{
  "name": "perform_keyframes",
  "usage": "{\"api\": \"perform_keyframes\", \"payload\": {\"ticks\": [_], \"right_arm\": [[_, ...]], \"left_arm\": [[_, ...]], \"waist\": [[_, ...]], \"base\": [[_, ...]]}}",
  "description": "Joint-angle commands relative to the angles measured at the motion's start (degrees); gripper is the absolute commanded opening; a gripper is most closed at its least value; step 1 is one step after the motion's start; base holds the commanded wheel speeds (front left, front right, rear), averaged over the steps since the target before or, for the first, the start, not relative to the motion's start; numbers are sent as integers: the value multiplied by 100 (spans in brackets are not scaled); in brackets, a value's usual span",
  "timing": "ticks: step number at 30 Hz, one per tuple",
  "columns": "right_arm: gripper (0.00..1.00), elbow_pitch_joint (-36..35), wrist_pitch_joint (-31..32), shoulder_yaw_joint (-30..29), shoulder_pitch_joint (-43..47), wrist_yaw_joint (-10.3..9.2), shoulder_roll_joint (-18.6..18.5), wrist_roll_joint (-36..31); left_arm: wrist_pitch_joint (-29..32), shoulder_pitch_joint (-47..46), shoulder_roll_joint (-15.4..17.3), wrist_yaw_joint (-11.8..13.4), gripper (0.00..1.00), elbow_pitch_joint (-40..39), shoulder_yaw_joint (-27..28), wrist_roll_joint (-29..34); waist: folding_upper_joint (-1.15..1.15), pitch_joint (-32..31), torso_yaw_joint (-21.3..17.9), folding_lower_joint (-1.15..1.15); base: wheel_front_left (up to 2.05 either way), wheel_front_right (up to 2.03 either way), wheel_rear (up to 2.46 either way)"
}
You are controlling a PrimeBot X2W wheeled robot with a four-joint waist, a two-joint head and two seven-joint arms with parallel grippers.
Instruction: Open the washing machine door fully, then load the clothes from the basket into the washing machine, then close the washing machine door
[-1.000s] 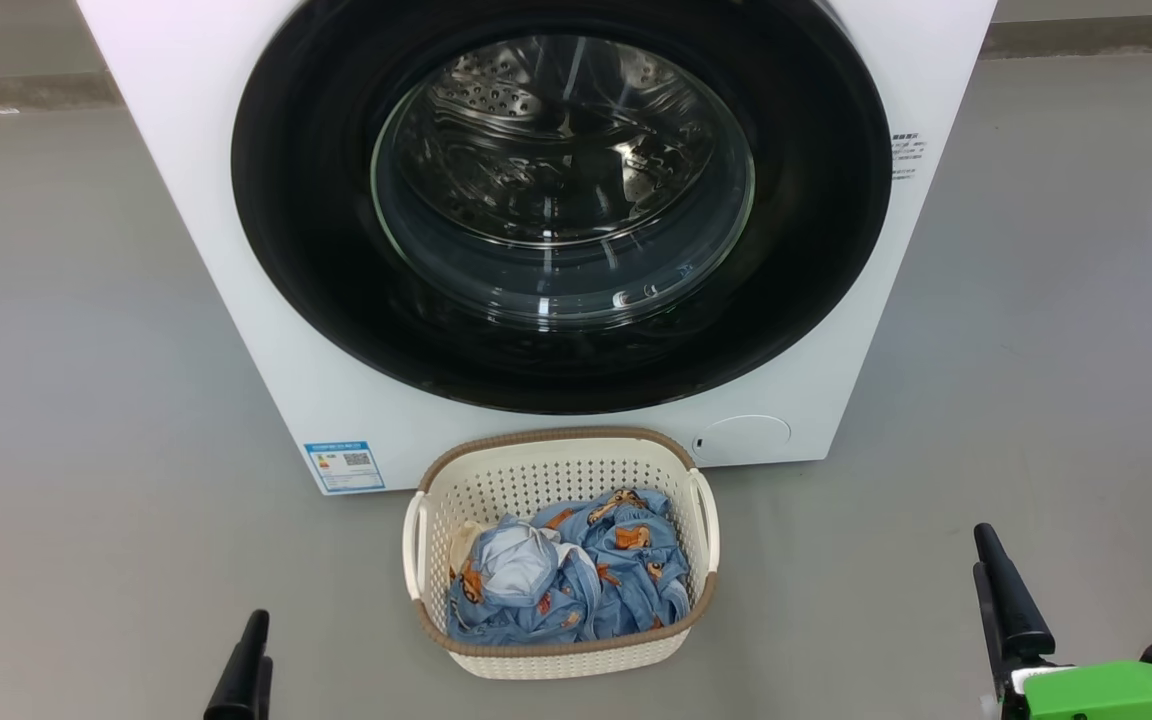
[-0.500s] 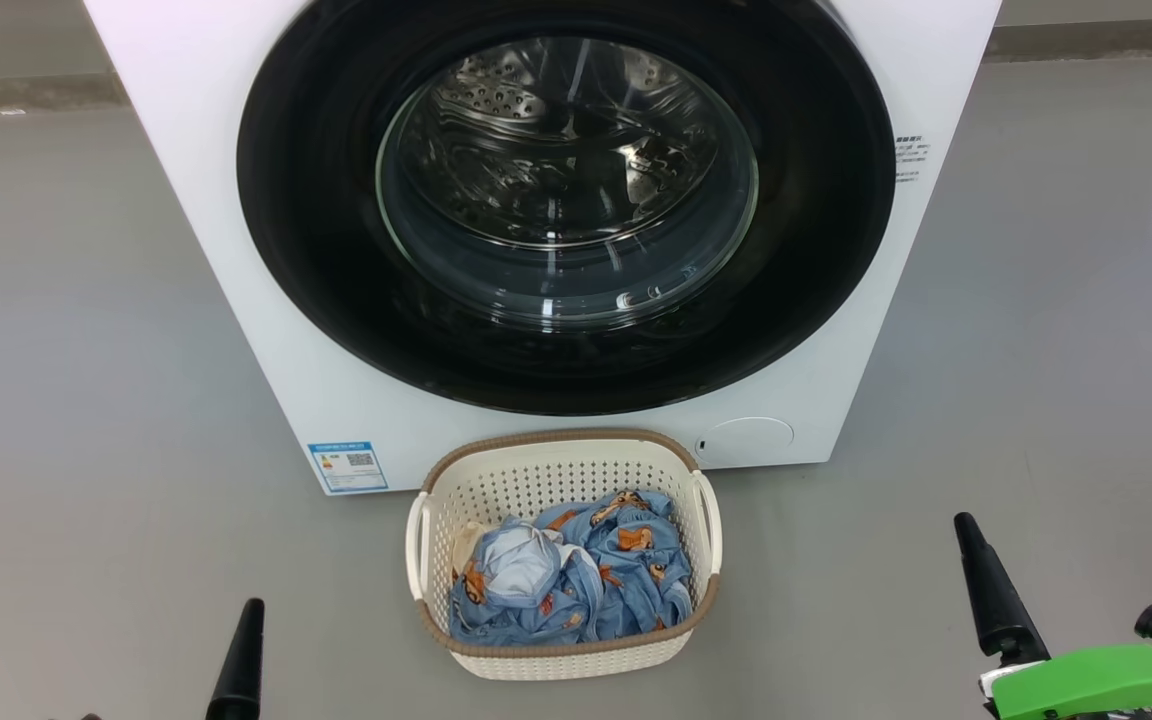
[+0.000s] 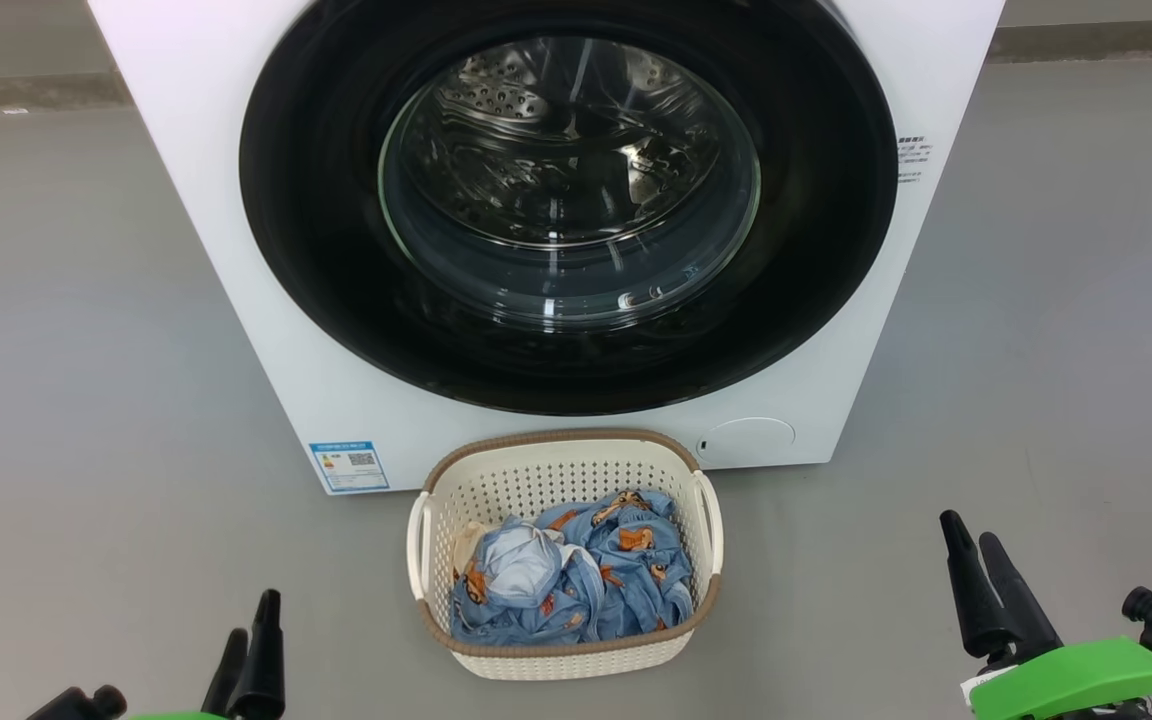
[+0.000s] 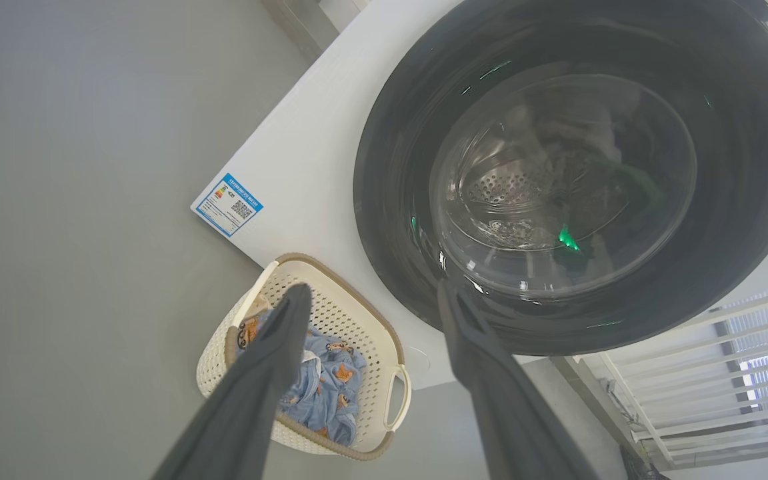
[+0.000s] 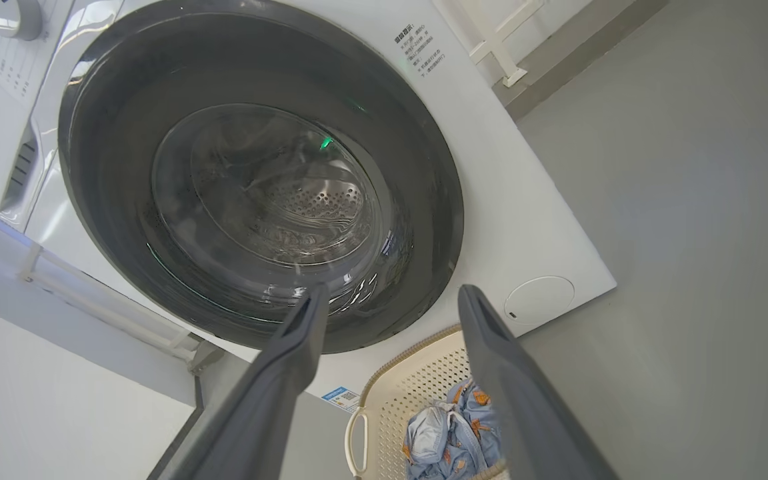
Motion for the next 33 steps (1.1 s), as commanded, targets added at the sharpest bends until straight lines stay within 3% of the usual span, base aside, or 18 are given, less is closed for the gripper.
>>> {"api": "perform_keyframes", "payload": {"ticks": [1,33], "right_arm": [[100,-167,-92,125,-132,5,-97,-282],[100,81,-629,181,-36,7,-141,-2870]], "left_arm": [[-82,-125,113,-32,100,-192,83,253],[-609,28,145,-49,100,-526,74,2886]], "waist": [[0,-1,-3,0],[0,-23,-23,0]], "base": [[0,0,0],[0,0,0]]}}
